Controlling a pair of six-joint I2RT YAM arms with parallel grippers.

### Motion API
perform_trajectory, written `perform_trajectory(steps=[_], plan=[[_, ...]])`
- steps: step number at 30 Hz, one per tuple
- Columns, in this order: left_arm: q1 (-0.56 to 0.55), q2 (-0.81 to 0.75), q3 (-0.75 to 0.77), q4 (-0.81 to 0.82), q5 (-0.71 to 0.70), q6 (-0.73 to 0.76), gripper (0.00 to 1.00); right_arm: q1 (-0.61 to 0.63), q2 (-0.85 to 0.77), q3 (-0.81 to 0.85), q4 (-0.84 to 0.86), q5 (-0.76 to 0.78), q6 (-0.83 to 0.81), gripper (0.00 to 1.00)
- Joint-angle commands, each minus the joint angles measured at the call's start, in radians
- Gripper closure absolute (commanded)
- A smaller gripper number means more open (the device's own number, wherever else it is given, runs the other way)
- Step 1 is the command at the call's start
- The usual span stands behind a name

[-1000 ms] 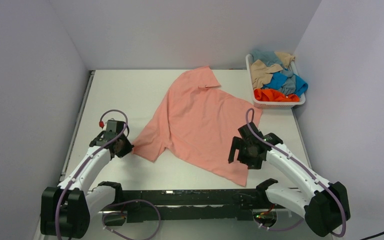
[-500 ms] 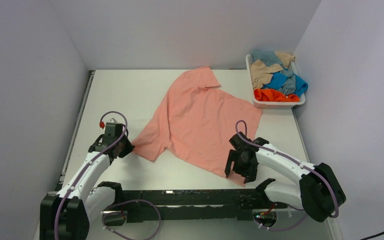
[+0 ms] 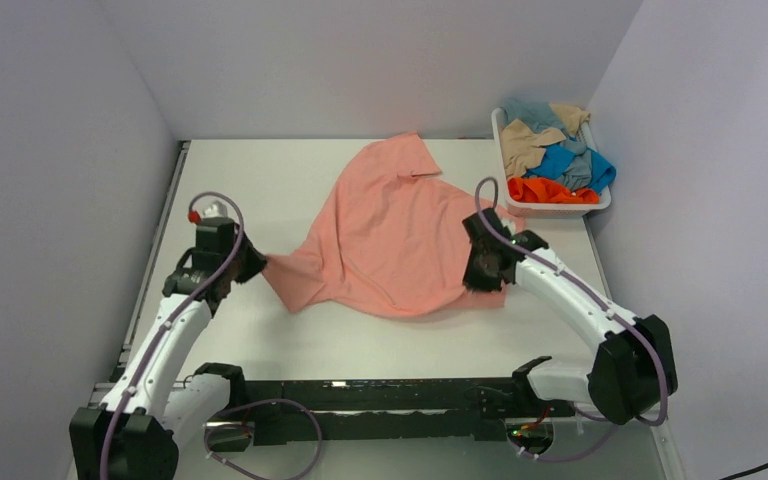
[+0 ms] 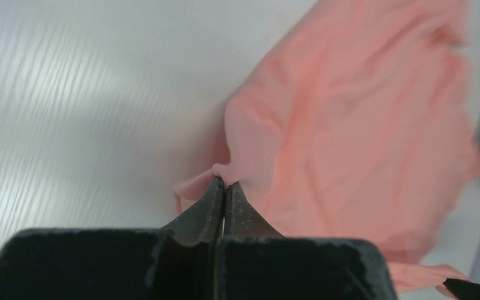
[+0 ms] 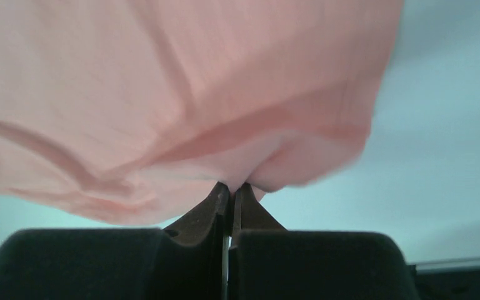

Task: Fold and stack the t-shirts
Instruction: Flatten out the tshirt

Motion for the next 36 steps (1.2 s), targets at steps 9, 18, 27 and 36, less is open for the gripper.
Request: perform_trajectory(steps=[9,18,27,36], plan=[[-0.003,-0.092,0.661,0.17,-0.08,0.113,1.0,-0.036,-0.203,0.61,0.148,0.184,-0.394,1.0],[-0.002,-0.132,1.071,0.108,-0.119,0.232,1.0,-0.036,-0.287,0.983,0.144,0.017,-0.518,1.0],[-0.002,-0.09,1.408,0.05,-0.025,0.293,1.0,-0.037,-0.259,1.25,0.109,-0.157,-0.535,1.0],[-0.002,-0.015,1.311,0.098,-0.08,0.341,1.0,-0.036,-0.221,1.097,0.199,0.018,-0.57,1.0]])
